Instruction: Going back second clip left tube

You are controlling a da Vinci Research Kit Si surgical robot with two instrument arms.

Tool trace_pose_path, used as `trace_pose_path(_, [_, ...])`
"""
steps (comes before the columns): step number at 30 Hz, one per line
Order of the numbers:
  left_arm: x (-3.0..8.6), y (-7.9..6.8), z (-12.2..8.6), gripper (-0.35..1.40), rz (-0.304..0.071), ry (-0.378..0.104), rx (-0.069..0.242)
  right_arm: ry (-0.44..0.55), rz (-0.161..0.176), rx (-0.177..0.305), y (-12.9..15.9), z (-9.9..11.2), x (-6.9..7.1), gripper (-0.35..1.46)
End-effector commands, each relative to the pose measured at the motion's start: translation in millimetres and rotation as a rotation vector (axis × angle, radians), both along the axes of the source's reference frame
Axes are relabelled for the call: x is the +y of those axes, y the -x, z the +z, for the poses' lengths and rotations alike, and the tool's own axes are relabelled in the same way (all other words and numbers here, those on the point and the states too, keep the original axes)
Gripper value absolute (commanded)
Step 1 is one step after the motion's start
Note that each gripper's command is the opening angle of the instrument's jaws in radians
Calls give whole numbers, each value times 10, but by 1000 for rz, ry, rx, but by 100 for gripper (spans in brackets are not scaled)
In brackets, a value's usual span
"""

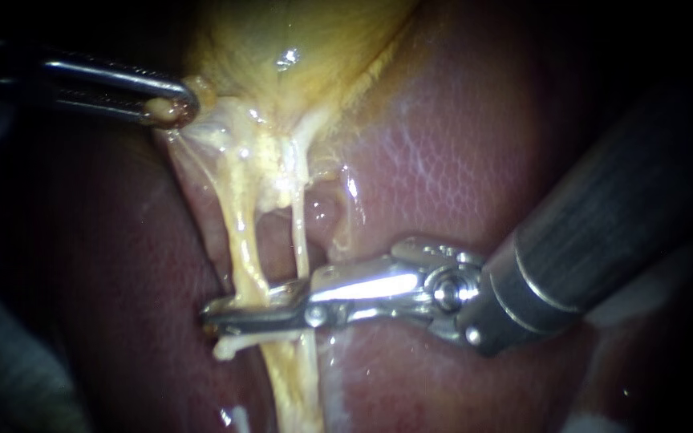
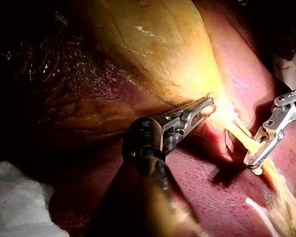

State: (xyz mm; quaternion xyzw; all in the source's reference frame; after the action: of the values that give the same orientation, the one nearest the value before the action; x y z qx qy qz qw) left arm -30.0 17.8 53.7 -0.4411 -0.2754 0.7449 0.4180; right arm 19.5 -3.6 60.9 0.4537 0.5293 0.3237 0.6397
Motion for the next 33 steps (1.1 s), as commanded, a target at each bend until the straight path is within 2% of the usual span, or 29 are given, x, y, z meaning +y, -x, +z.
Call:
trace_pose_path(1, [0,0,0,-35,0,0,0,19,2,2,0,2,0,-19])
trace_pose_path(2, [0,0,0,-35,0,0,0,37,2,6,-2,3,0,0])
trace_pose_path(5, [0,0,0,-35,0,0,0,50,3,6,-8,5,0,32])
trace_pose_path(8, [0,0,0,-35,0,0,0,82,-4,-1,-13,7,0,41])
trace_pose_path(12, [0,0,0,-35,0,0,0,151,-23,-29,-14,11,1,44])
trace_pose_path(15, [0,0,0,-35,0,0,0,189,-24,-54,-13,16,3,46])
trace_pose_path(22, [0,-1,0,-35,0,0,0,264,-32,-38,-3,17,5,46])
trace_pose_path(25, [0,-1,0,-35,0,0,0,343,-48,-18,7,11,3,44])
trace_pose_path(29, [-1,-2,-1,-35,1,0,0,442,-57,-17,23,-1,6,44])
trace_pose_path(33, [-1,-2,-1,-35,1,0,-1,553,-74,-53,48,-21,18,46])
